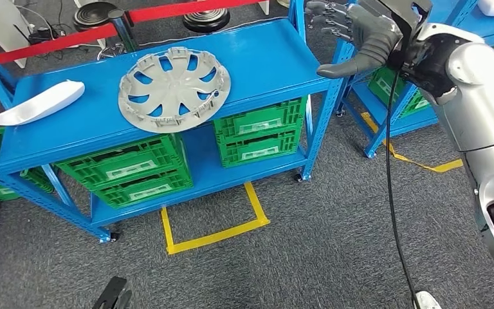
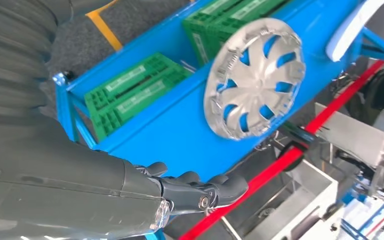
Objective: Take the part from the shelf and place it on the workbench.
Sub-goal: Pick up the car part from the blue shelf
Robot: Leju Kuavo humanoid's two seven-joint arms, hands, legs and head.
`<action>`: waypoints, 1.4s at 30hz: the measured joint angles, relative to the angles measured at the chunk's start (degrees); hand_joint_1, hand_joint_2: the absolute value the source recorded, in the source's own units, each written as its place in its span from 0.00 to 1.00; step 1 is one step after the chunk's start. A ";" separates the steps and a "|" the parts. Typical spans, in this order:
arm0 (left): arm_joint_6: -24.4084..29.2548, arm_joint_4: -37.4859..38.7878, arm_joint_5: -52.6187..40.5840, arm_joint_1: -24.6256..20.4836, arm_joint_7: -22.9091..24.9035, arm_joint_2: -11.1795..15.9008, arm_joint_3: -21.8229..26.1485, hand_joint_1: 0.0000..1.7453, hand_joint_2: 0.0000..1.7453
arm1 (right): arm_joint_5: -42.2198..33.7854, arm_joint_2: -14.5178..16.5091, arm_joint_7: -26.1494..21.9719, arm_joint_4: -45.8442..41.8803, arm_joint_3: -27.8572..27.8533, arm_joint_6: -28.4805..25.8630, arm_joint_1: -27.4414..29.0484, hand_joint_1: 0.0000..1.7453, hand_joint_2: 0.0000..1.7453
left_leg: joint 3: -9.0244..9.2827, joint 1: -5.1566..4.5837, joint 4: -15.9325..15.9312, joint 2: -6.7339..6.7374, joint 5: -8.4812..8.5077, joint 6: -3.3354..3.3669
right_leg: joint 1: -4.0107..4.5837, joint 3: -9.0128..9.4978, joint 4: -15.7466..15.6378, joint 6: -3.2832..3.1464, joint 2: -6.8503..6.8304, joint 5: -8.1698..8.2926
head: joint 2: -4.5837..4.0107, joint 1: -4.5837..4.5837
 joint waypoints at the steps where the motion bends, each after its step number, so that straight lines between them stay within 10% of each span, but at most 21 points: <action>1: 0.01 -0.08 0.00 -0.19 0.09 -0.08 0.00 0.00 0.00 | -0.02 0.12 0.13 -0.02 0.04 -0.03 0.05 0.00 1.00 | -2.60 -0.14 4.07 0.04 -1.33 0.19 | 0.24 0.30 -0.13 -0.19 0.02 -0.15 | 0.00 -0.26; 4: 0.04 -0.20 0.00 -0.16 0.23 -0.33 0.00 0.00 0.00 | -0.03 0.37 0.24 -0.01 0.26 -0.04 0.85 0.00 1.00 | -8.45 -1.13 8.73 0.01 0.99 1.57 | 1.32 1.57 -0.27 -0.76 0.20 -0.99 | -0.01 -0.53; 7: 0.06 -0.22 -0.07 -0.08 0.20 -0.25 0.01 0.00 0.00 | -0.04 0.48 0.17 -0.06 0.21 0.00 0.55 0.00 1.00 | -7.64 -2.48 0.66 -0.62 9.57 4.13 | 2.23 3.23 -0.48 -1.06 0.36 -1.99 | -0.01 -0.50; 9: 0.05 -0.23 -0.15 0.07 -0.13 -0.03 0.02 0.00 0.00 | 0.01 0.48 -0.13 -0.04 0.19 0.13 0.40 0.00 1.00 | -6.43 -3.00 -2.69 -1.09 11.46 5.12 | 2.26 3.75 -0.90 -0.84 0.54 -2.17 | -0.01 -0.37; 13: 0.07 -0.24 -0.21 0.20 -0.46 0.19 0.03 0.00 0.00 | 0.06 0.01 -0.43 -0.11 -0.09 0.25 0.51 0.00 1.00 | -4.77 -2.79 -5.65 -1.12 10.80 4.69 | 2.16 3.85 -1.36 -0.22 0.54 -2.05 | -0.01 -0.28; 17: 0.40 -0.23 -0.36 0.38 -0.48 0.11 0.06 0.00 0.00 | 0.03 0.04 -0.43 -0.08 -0.07 0.26 -0.01 0.00 1.00 | -4.12 -2.77 -6.24 -1.19 10.62 3.62 | 2.42 5.03 -2.38 -2.80 0.19 -2.14 | -0.01 0.68; 31: 0.96 -0.28 -0.43 0.36 0.04 0.00 0.31 0.00 0.00 | -0.53 0.42 1.34 -0.32 0.01 -0.04 -0.55 0.00 1.00 | -4.06 -2.96 -6.18 -0.32 10.34 4.20 | 2.23 5.22 -3.12 -0.78 0.60 -1.71 | -0.01 1.47; 42: 1.02 -0.28 -0.42 0.29 0.06 -0.23 0.39 0.00 0.00 | -0.69 1.02 1.42 -0.35 0.01 -0.10 -0.80 0.00 1.00 | -4.00 -2.78 -6.20 -0.35 10.34 4.21 | 2.36 5.22 -3.10 -0.78 0.61 -1.72 | -0.01 1.32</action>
